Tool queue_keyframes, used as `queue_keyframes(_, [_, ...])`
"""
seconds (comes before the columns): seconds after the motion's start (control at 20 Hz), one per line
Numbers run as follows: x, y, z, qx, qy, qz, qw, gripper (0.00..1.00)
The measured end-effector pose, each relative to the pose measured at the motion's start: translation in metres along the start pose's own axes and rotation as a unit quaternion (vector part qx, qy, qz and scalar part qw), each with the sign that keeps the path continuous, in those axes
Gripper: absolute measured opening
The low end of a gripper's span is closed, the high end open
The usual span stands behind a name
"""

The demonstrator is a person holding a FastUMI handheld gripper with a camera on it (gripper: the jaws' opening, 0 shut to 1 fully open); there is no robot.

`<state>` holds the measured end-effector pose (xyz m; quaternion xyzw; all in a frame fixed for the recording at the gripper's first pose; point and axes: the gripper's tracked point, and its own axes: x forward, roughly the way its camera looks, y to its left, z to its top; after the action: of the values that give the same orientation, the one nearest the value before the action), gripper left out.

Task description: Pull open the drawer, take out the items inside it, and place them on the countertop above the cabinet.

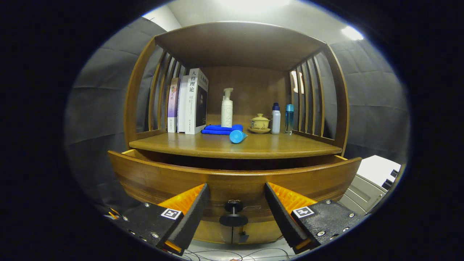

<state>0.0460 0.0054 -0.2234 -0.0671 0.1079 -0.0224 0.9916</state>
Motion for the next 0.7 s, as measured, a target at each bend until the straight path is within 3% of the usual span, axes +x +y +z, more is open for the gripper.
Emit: queue_keyframes(0.7, [0.045, -0.001, 0.005, 0.007, -0.002, 0.001, 1.000, 0.96])
